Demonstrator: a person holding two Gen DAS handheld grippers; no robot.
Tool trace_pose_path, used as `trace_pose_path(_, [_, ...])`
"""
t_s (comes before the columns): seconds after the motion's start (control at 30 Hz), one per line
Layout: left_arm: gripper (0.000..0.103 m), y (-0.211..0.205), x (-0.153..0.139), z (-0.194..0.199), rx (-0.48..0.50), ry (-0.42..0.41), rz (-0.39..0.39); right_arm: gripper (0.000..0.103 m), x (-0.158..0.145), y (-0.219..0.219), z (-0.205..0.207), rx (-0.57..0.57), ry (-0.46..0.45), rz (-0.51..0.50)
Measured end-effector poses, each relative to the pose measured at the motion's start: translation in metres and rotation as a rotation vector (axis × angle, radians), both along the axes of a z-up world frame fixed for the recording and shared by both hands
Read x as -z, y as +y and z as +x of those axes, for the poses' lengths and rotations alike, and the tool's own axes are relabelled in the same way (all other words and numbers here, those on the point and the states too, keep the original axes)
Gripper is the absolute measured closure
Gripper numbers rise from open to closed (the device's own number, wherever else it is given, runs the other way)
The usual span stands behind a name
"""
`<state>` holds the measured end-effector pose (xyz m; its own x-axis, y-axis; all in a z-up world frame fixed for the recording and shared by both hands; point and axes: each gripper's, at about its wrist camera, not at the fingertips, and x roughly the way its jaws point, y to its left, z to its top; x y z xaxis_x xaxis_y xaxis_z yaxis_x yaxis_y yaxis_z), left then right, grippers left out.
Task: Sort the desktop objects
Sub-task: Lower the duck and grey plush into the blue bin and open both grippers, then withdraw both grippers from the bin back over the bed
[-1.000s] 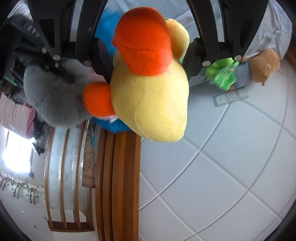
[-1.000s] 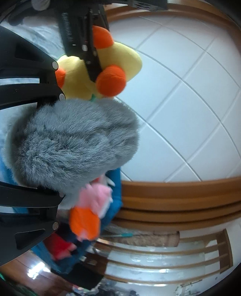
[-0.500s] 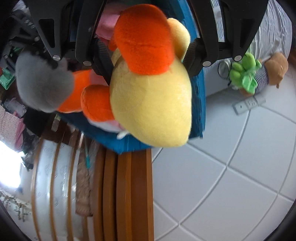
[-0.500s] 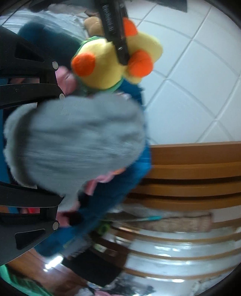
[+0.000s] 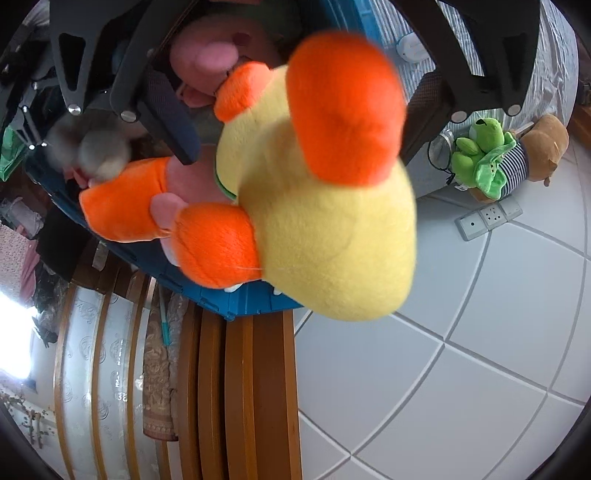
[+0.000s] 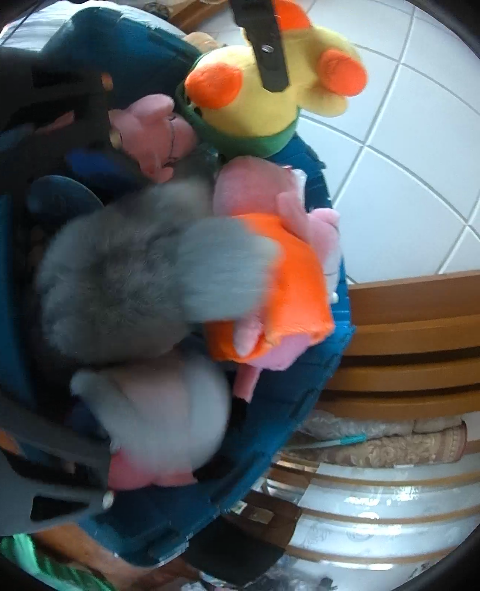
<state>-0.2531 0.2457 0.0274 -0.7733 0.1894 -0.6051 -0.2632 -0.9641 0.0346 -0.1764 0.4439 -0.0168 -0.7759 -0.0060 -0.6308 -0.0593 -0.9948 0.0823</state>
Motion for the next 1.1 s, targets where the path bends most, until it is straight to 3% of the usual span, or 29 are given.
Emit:
trace_pose_path(0.33, [0.000,-0.032,-0.006,0.054,0.022,0.055,0.029,0.000,-0.033,-0.016,0.039,0.048,0.115,-0.002])
trace_pose_path(0.53, [0.000,-0.062,0.002,0.097,0.068,0.058,0.043,0.000,-0.041,-0.053,0.076,0.074,0.148,0.016])
trace_pose_path(0.93, [0.000,-0.127,0.027,0.169,0.122,0.029,0.073,0.000,-0.031,-0.141,0.159,0.141,0.164,0.059])
trace_pose_path(1.1, [0.000,-0.138,0.032,0.183,0.109,0.023,0.086,0.000,-0.026,-0.163,0.175,0.129,0.151,0.074])
